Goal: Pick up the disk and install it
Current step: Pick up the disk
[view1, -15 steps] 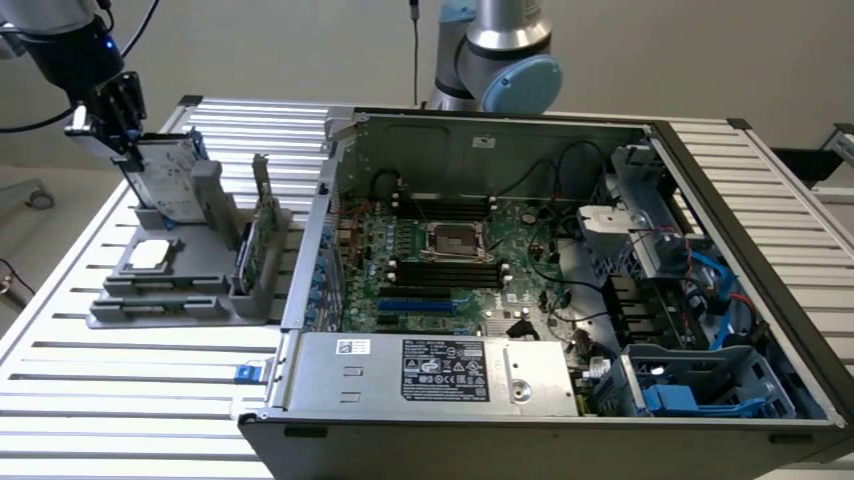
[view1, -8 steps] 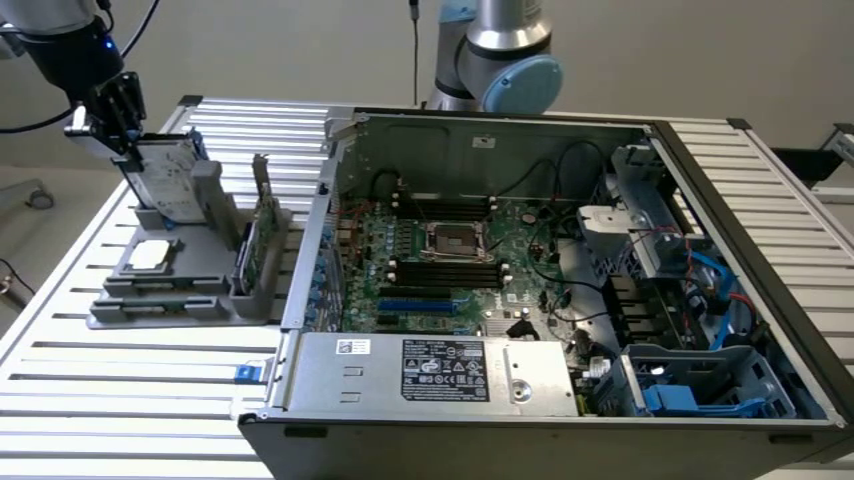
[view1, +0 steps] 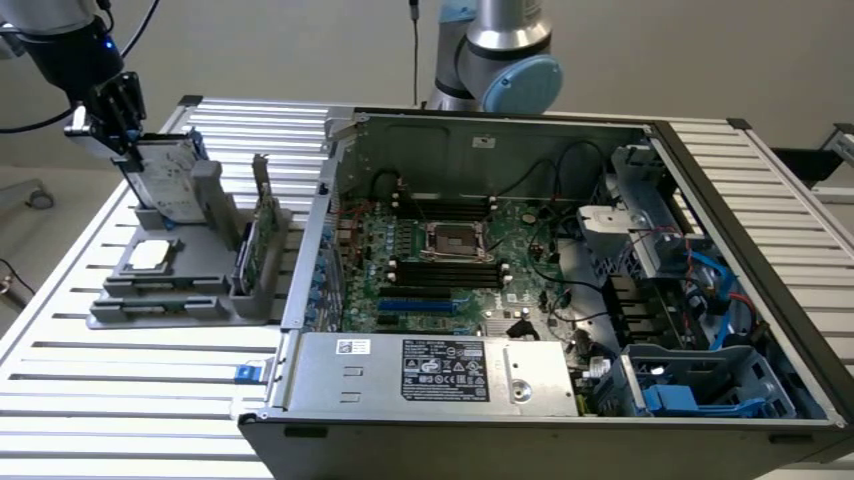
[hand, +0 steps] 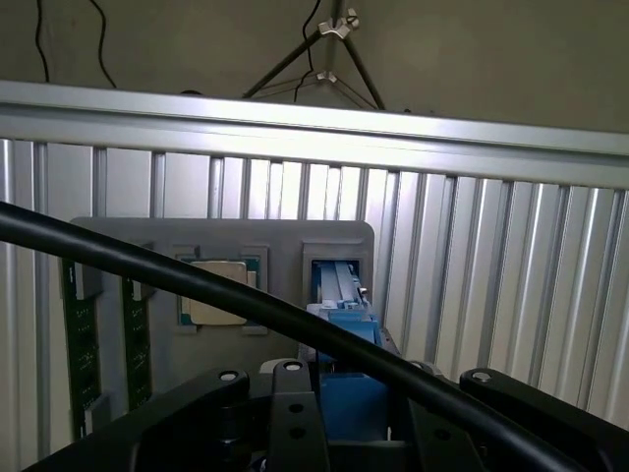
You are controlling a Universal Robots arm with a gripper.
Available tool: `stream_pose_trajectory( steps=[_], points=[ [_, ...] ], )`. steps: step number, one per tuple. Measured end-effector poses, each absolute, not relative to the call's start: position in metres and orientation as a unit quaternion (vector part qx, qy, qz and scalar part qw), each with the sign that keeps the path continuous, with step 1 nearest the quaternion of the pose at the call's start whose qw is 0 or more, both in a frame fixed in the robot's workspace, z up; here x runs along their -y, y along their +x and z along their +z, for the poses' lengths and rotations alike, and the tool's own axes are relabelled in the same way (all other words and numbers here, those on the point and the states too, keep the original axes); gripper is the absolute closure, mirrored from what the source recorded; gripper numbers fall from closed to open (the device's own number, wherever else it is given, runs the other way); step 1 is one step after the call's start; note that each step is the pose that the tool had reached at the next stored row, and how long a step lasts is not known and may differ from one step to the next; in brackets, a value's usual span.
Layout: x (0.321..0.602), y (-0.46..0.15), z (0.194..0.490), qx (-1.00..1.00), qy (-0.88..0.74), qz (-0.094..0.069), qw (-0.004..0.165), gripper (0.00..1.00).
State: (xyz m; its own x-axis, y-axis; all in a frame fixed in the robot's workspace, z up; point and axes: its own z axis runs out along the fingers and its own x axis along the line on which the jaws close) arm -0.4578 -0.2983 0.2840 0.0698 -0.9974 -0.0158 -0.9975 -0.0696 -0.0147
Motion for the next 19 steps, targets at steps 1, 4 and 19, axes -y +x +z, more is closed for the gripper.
stream_pose_trajectory(
  steps=[1,4,19],
  points=[
    [0.298,-0.458,0.284,-0.682,-0.731,0.001,0.011,0.67],
    [0.298,-0.458,0.284,-0.682,-0.731,0.001,0.011,0.67],
    [0.298,-0.457,0.339,-0.682,-0.731,0.001,0.011,0.67]
  ],
)
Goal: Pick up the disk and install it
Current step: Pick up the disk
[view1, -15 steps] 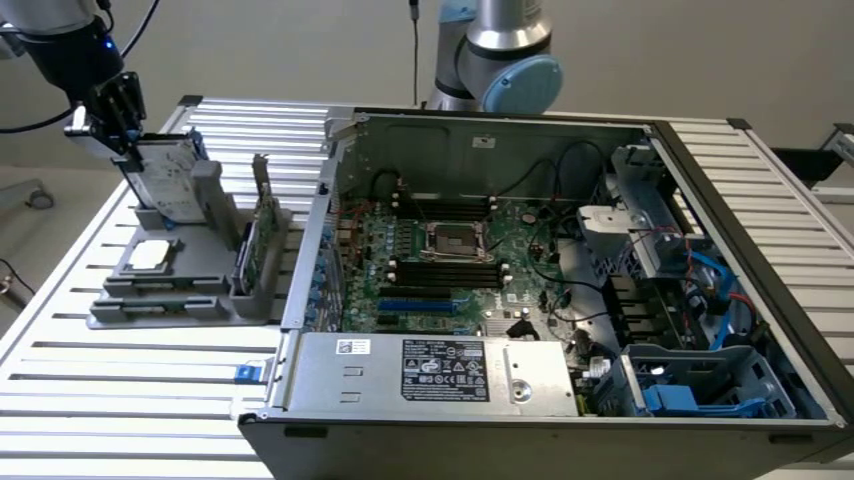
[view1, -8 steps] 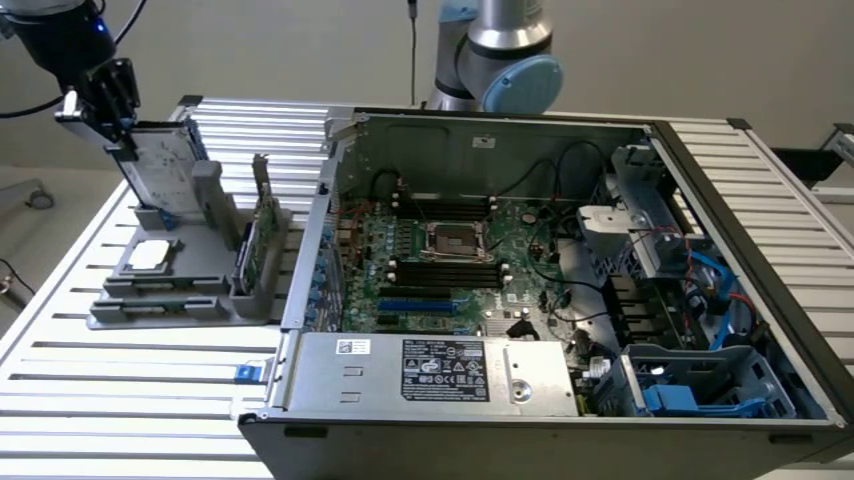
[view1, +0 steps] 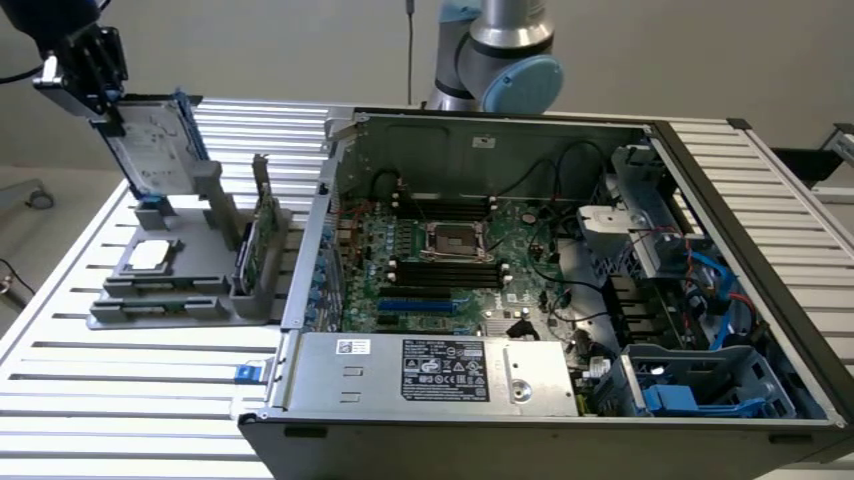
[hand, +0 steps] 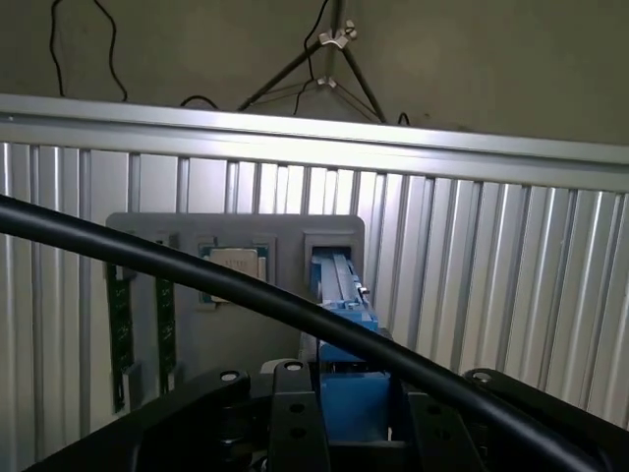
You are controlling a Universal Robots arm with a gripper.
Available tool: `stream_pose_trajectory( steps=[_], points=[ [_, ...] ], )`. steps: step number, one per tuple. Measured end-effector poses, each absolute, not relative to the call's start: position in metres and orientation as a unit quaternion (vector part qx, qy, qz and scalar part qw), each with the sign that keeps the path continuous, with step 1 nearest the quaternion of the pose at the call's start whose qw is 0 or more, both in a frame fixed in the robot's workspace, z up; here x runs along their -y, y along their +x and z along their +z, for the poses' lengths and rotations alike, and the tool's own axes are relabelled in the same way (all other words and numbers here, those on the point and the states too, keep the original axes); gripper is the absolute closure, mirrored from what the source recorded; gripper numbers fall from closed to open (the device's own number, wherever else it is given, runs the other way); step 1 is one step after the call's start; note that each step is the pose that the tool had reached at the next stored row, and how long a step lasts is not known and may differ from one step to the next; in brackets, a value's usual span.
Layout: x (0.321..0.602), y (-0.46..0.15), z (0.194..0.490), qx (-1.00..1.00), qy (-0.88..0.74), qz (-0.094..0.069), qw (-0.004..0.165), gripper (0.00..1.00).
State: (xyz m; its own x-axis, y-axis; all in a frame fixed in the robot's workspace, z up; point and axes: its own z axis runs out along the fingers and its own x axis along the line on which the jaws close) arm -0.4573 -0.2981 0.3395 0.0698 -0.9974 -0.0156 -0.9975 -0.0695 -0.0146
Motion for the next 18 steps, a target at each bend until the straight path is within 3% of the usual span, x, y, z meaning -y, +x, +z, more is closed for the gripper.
stream_pose_trajectory(
  steps=[18],
  points=[
    [0.298,-0.405,0.422,-0.682,-0.731,0.001,0.010,0.67]
  ],
)
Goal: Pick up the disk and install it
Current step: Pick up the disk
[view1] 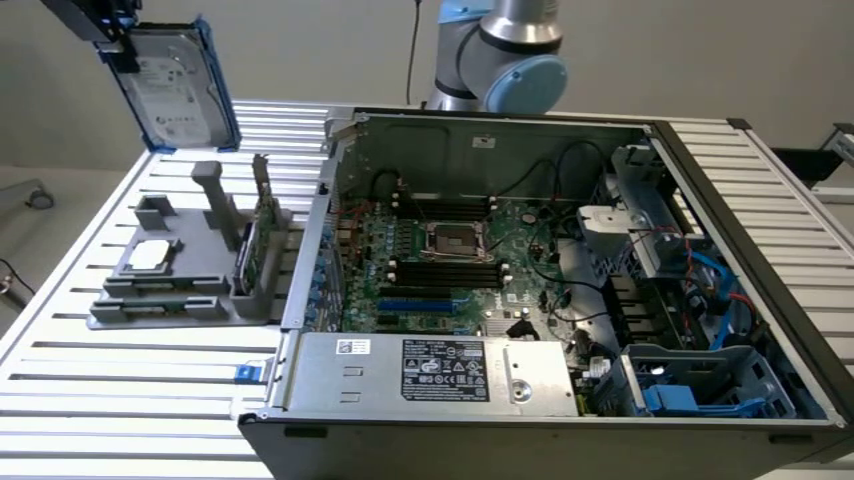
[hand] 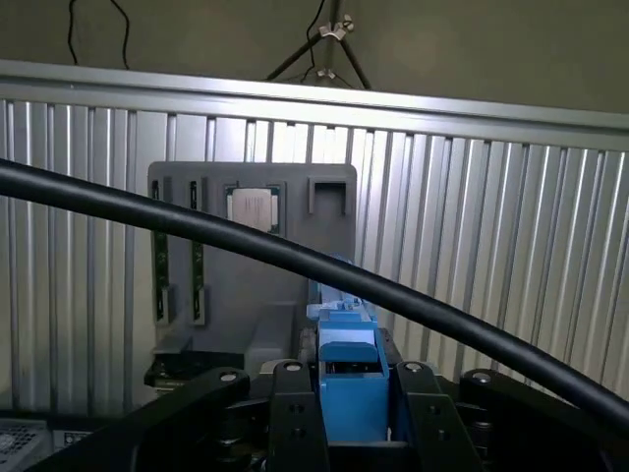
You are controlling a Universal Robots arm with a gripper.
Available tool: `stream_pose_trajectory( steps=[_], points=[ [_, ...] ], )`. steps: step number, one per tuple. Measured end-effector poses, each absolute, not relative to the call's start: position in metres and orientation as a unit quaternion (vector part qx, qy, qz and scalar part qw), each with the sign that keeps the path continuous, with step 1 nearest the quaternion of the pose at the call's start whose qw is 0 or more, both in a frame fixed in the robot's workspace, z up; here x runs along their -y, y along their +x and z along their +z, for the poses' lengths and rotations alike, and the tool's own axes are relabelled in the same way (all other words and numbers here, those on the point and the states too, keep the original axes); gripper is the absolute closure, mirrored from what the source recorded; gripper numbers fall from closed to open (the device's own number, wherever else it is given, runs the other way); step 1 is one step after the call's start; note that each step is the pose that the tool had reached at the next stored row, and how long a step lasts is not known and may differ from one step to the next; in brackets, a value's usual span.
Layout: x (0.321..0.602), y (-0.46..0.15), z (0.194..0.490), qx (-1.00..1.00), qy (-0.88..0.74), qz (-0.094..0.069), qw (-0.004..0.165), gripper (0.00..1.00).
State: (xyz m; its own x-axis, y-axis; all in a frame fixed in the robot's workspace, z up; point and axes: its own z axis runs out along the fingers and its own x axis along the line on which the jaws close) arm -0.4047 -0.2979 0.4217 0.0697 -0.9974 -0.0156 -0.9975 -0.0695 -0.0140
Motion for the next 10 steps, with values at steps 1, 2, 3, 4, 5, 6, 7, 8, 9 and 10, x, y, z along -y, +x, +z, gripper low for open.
stream_pose_trajectory(
  steps=[1,2,3,4,5,6,7,8,9,10],
  points=[
    [0.298,-0.400,0.426,-0.682,-0.731,0.001,0.010,0.67],
    [0.298,-0.396,0.431,-0.682,-0.731,0.001,0.010,0.67],
    [0.298,-0.391,0.435,-0.682,-0.731,0.001,0.010,0.67],
    [0.298,-0.387,0.439,-0.682,-0.731,0.002,0.010,0.67],
    [0.298,-0.382,0.443,-0.682,-0.731,0.002,0.009,0.67],
    [0.298,-0.377,0.447,-0.682,-0.731,0.003,0.009,0.67],
    [0.298,-0.373,0.450,-0.682,-0.731,0.004,0.008,0.67],
    [0.298,-0.368,0.453,-0.682,-0.731,0.005,0.006,0.67],
    [0.298,-0.364,0.456,-0.682,-0.731,0.007,0.005,0.67],
    [0.298,-0.359,0.459,-0.682,-0.731,0.008,0.004,0.67]
  ],
)
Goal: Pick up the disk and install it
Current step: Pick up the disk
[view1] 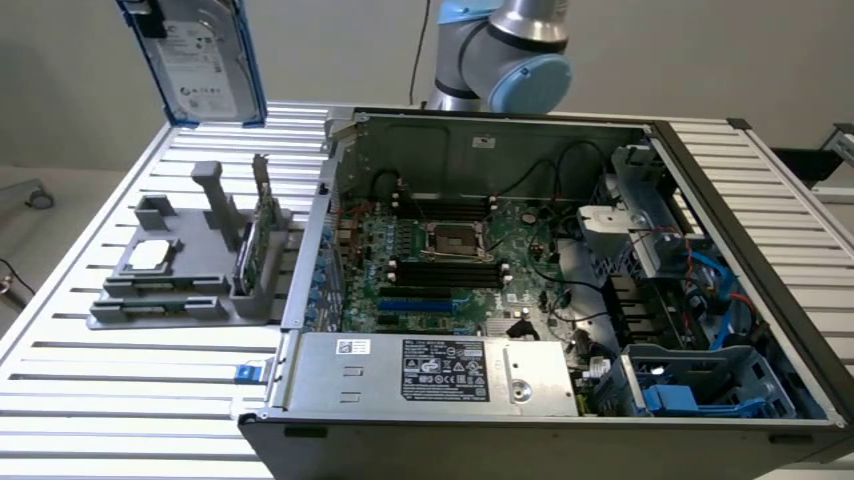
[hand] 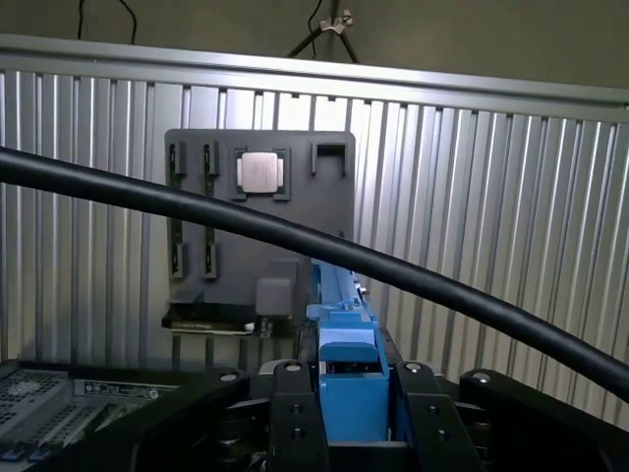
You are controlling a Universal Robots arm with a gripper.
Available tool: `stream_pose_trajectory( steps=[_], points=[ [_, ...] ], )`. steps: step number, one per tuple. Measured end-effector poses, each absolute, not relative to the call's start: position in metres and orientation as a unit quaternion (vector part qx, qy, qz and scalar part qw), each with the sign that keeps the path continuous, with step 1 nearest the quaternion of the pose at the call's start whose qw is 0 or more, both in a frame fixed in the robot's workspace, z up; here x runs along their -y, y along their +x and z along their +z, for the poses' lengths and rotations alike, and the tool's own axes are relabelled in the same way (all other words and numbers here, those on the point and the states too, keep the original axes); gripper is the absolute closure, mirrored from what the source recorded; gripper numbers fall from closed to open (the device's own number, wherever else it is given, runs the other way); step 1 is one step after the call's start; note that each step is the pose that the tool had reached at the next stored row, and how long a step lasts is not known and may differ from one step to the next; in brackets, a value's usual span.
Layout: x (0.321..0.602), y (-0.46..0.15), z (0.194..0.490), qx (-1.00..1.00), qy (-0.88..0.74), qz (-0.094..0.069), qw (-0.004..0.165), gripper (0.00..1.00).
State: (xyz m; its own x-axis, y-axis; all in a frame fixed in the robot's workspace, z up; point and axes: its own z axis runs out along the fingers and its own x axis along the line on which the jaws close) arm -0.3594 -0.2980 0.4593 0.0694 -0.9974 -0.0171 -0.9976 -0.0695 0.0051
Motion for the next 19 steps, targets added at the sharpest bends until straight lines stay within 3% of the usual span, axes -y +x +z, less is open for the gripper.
stream_pose_trajectory(
  steps=[6,19],
  points=[
    [0.300,-0.332,0.479,-0.682,-0.731,0.012,0.000,0.67],
    [0.321,-0.278,0.486,-0.682,-0.731,0.020,-0.008,0.67]
  ],
)
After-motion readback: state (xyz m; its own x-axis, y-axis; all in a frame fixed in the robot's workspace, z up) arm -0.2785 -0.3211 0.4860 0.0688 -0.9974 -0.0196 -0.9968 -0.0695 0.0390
